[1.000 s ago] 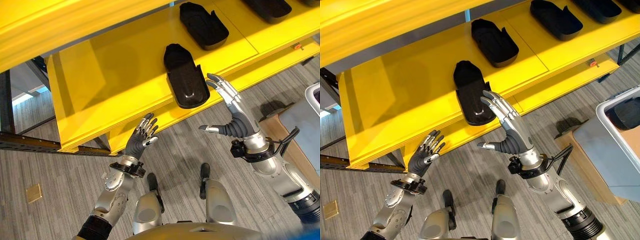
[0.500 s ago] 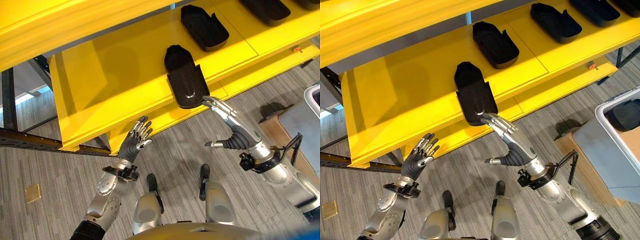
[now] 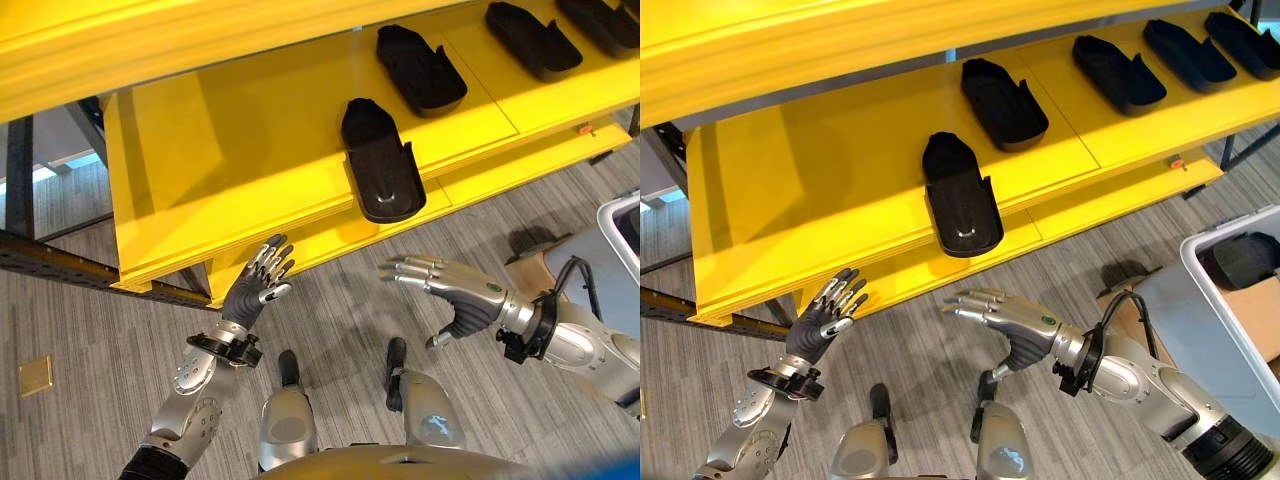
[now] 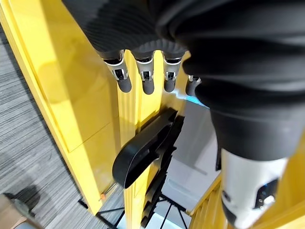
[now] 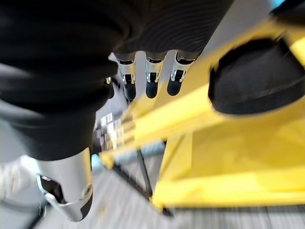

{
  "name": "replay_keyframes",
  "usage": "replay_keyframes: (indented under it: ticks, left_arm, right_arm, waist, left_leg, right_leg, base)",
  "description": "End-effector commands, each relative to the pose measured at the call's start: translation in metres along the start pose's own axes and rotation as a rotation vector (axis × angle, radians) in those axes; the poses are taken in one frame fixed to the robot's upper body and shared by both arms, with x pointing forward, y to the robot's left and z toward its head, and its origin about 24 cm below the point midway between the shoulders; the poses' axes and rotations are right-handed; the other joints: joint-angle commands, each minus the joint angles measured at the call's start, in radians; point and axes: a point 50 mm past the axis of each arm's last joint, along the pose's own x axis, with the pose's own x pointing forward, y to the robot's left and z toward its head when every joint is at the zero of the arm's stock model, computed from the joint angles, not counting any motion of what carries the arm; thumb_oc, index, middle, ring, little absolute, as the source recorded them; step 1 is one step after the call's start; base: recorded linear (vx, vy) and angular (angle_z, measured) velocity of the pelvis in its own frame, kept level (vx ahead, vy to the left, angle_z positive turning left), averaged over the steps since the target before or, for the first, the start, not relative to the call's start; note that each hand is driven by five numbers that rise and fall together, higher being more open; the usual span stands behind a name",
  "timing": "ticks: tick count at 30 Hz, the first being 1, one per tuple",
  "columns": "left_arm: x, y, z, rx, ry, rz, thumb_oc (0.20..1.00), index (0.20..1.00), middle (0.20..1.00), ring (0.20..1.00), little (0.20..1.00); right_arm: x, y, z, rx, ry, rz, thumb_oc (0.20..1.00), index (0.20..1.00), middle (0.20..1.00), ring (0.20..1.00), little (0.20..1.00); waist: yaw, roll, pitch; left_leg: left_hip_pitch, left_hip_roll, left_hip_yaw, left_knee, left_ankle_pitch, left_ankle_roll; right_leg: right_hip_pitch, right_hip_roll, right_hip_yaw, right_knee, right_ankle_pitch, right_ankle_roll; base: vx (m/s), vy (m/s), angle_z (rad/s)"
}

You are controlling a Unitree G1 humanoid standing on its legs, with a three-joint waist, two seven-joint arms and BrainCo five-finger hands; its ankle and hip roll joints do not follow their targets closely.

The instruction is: Move parts from the plastic box to the shelf.

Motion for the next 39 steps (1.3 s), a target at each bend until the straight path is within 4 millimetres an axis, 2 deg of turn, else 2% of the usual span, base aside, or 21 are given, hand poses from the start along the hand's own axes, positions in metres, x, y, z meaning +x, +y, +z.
replay_keyframes:
  ticks: [1,11,15,25,30,39]
  left_arm:
    - [0.004,-0.007,0.019,0.043,-0.045,-0.096,1.000,1.000,1.000,1.000,1.000]
    - [0.022,-0.014,0.017,0.038,-0.042,-0.132,1.000,1.000,1.000,1.000,1.000]
    - [0.026,-0.017,0.015,0.037,-0.043,-0.138,1.000,1.000,1.000,1.000,1.000]
    - [0.030,-0.021,0.017,0.040,-0.034,-0.167,1.000,1.000,1.000,1.000,1.000]
    - [0.032,-0.022,0.018,0.046,-0.025,-0.176,1.000,1.000,1.000,1.000,1.000]
    - [0.034,-0.024,0.019,0.046,-0.011,-0.185,1.000,1.000,1.000,1.000,1.000]
  right_arm:
    - [0.009,-0.006,-0.002,-0.035,0.032,-0.062,1.000,1.000,1.000,1.000,1.000]
    - [0.046,0.007,-0.043,-0.044,0.277,-0.048,1.000,1.000,1.000,1.000,1.000]
    - [0.051,0.018,-0.066,-0.052,0.452,-0.033,1.000,1.000,1.000,1.000,1.000]
    - [0.050,0.023,-0.090,-0.062,0.661,0.030,1.000,1.000,1.000,1.000,1.000]
    - [0.046,0.012,-0.102,-0.099,0.739,-0.038,1.000,1.000,1.000,1.000,1.000]
    - [0.051,-0.012,-0.103,-0.172,0.732,-0.044,1.000,1.000,1.000,1.000,1.000]
  waist:
    - [0.036,-0.040,-0.005]
    - [0.069,-0.019,0.032]
    - [0.081,-0.013,0.050]
    - [0.096,-0.008,0.064]
    - [0.099,-0.007,0.065]
    - [0.101,-0.007,0.062]
  left_leg:
    - [0.017,0.038,0.004,0.114,-0.082,-0.010]
    - [-0.023,0.034,-0.020,0.147,-0.083,-0.012]
    - [-0.041,0.035,-0.025,0.167,-0.086,-0.012]
    - [-0.054,0.037,-0.025,0.178,-0.085,-0.014]
    - [-0.051,0.038,-0.023,0.180,-0.086,-0.014]
    - [-0.045,0.038,-0.020,0.184,-0.089,-0.015]
  right_leg:
    - [0.107,-0.066,-0.012,-0.059,0.006,0.104]
    - [0.089,-0.079,-0.028,-0.033,-0.002,0.096]
    - [0.081,-0.088,-0.035,-0.017,-0.004,0.094]
    - [0.074,-0.095,-0.043,-0.005,-0.004,0.092]
    - [0.074,-0.097,-0.047,0.000,-0.004,0.091]
    - [0.075,-0.100,-0.050,0.007,-0.005,0.091]
  base:
    - [0.07,-0.030,0.13]
    - [0.02,0.015,0.09]
    - [0.02,0.012,0.02]
    - [0.00,0.000,0.00]
    - [0.00,0.000,0.00]
    - [0.00,0.000,0.00]
